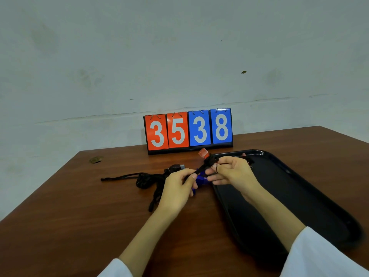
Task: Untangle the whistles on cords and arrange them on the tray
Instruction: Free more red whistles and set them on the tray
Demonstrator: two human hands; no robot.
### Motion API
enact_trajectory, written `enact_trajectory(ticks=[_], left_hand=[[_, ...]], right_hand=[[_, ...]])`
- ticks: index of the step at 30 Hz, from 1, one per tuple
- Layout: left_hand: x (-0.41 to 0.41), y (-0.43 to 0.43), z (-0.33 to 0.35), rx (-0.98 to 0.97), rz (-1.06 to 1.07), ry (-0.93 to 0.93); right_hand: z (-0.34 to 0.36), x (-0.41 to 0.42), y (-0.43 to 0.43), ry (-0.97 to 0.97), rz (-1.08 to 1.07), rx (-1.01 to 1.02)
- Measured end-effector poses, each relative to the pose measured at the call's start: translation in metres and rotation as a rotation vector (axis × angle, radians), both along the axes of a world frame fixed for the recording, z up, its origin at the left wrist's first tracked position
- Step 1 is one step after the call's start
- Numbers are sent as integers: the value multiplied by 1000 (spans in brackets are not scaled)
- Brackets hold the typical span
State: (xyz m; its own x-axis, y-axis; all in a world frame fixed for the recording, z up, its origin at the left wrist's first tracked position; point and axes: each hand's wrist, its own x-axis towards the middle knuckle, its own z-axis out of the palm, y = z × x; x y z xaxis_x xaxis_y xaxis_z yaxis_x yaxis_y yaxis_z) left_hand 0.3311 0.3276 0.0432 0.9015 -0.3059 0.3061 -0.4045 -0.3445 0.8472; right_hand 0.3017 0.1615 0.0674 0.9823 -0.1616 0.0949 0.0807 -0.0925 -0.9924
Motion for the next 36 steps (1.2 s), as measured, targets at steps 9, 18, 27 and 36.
enact_trajectory(ticks=[9,18,27,36], left_hand=[[-10,0,-2,279,120,-497],[-8,-2,-1,48,154,-443],[-10,-2,3,-33,205,-316],[-10,-5,-2,116,191,-442]], right_hand=[[-16,3,3,-81,-239,-480],[-18,-7,13,-332,-184,-926],[-19,-10,22,-432,-169,-1024],[-20,-11,28,-455,-234,-1158]])
